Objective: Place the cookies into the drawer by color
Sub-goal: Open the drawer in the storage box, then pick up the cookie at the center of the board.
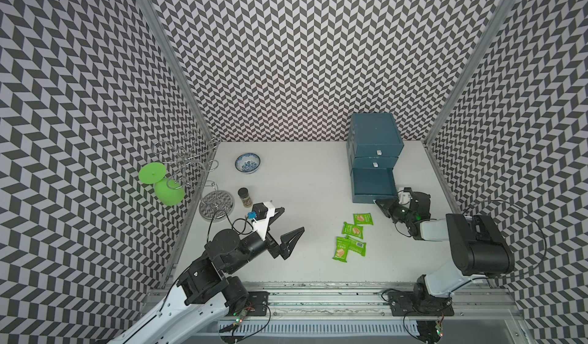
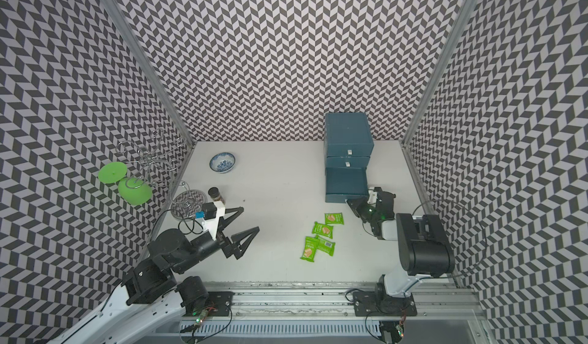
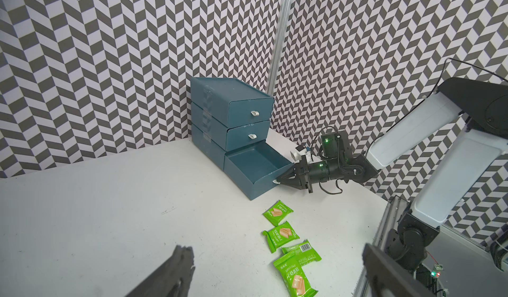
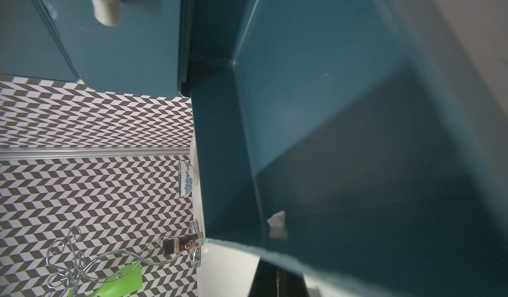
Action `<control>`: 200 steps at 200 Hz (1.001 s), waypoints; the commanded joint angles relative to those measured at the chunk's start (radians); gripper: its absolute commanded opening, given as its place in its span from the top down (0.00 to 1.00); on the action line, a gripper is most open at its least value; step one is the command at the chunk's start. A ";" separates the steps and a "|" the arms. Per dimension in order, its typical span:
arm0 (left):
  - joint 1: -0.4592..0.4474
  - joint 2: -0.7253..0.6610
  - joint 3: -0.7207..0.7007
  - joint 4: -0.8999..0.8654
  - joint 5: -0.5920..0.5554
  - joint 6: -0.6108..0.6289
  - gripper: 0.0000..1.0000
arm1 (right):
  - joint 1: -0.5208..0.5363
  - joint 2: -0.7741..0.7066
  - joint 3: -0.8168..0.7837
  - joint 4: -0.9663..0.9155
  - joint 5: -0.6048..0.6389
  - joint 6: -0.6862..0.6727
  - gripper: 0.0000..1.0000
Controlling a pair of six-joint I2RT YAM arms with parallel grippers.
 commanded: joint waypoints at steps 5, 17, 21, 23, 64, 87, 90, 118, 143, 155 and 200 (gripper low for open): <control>0.008 0.003 -0.009 0.029 0.012 0.004 0.00 | 0.000 -0.014 -0.012 0.035 -0.009 -0.050 0.90; 0.008 0.004 -0.009 0.028 0.012 0.004 0.01 | 0.000 -0.028 -0.024 0.034 0.007 -0.056 0.79; 0.008 0.004 -0.009 0.028 0.012 0.003 0.00 | -0.001 -0.038 -0.028 0.031 0.013 -0.061 0.76; 0.008 0.004 -0.009 0.027 0.012 0.004 0.00 | -0.001 -0.043 -0.030 0.029 0.018 -0.062 0.73; 0.011 0.006 -0.009 0.029 0.015 0.004 0.01 | -0.001 -0.192 -0.030 -0.104 0.089 -0.136 0.56; 0.011 0.005 -0.009 0.029 0.017 0.004 0.00 | 0.000 -0.335 -0.030 -0.214 0.152 -0.175 0.52; 0.013 0.006 -0.008 0.029 0.017 0.004 0.01 | 0.000 -0.357 -0.029 -0.234 0.161 -0.181 0.52; 0.014 0.007 -0.009 0.031 0.023 0.004 0.00 | 0.029 -0.576 -0.017 -0.421 0.308 -0.242 0.49; 0.014 0.010 -0.009 0.033 0.028 0.004 0.01 | 0.144 -0.699 0.034 -0.590 0.474 -0.328 0.45; 0.015 0.011 -0.009 0.034 0.030 0.003 0.01 | 0.218 -0.697 0.076 -0.669 0.539 -0.378 0.41; 0.016 0.017 -0.009 0.032 0.030 0.002 0.00 | 0.457 -0.538 0.186 -0.845 0.717 -0.451 0.28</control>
